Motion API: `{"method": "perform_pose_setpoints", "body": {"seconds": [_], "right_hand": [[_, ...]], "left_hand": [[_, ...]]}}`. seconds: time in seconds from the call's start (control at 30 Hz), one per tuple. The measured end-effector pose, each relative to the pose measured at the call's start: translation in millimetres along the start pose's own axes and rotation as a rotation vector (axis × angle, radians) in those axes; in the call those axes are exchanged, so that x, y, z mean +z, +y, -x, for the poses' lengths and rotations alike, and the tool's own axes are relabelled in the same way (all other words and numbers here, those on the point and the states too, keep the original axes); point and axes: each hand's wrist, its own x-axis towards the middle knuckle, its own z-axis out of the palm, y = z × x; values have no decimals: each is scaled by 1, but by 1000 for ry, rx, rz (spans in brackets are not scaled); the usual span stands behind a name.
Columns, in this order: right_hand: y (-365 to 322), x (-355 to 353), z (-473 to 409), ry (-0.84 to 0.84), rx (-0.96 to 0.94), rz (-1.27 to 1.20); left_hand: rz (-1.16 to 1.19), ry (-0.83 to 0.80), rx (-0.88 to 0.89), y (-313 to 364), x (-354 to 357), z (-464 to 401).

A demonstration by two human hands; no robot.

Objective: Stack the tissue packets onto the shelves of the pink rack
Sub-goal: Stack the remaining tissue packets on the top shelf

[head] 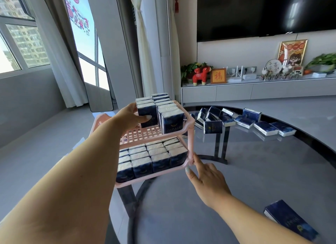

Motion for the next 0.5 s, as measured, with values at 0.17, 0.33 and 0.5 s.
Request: {"method": "perform_pose_setpoints", "body": {"seconds": [0.17,0.33,0.5], "right_hand": [[4,6,-4,8,-10,20],[6,8,-6,12,-11,17],[7,9,-6,15,1,2]], "left_hand": [[-116,-39,-6,3,-1,2],[-151,-36,-21,1,-4,2],[-170,-4,-17,8,-4,9]]}}
